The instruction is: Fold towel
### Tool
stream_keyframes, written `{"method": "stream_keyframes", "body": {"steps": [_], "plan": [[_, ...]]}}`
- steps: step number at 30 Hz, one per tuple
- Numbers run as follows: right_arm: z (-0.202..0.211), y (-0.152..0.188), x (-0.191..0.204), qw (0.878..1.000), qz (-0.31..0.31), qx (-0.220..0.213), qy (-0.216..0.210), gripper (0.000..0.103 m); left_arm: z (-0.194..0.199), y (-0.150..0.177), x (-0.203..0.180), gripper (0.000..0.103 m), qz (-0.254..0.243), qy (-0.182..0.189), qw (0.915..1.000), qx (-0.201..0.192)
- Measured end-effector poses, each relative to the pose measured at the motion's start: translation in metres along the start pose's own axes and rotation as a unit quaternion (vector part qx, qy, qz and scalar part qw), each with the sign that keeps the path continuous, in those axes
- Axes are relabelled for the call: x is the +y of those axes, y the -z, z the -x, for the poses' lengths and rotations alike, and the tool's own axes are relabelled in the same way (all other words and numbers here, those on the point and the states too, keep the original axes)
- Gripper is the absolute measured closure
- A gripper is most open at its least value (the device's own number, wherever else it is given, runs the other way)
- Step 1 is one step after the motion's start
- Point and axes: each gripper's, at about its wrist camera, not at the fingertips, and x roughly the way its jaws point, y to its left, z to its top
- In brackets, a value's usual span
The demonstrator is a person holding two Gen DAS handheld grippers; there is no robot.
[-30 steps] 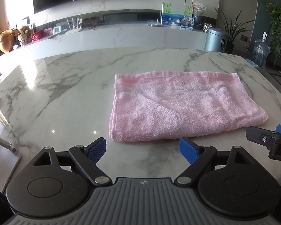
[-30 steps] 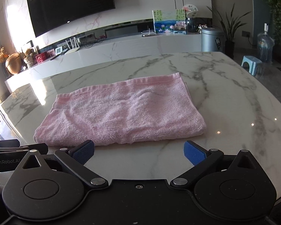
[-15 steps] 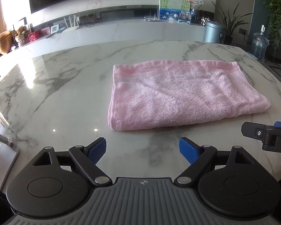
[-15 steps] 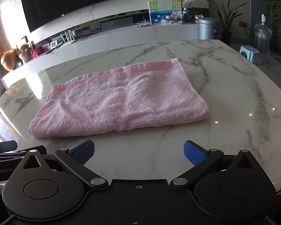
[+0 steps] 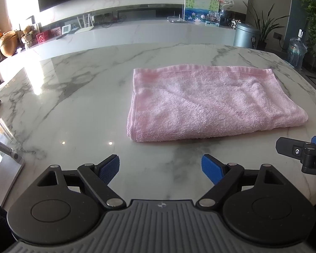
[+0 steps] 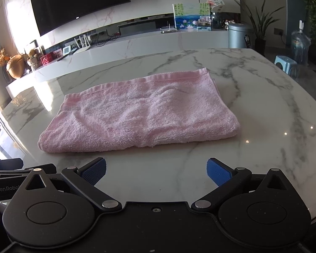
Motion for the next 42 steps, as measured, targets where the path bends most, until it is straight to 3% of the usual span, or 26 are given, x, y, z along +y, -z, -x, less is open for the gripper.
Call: {"method": "stream_keyframes", "body": {"steps": [42], "plan": [[-0.0051, 0.0017, 0.0006, 1.0, -0.005, 0.014, -0.004, 0.001, -0.0038, 0.002, -0.0056, 0.018, -0.003, 0.001, 0.9999, 0.012]]}}
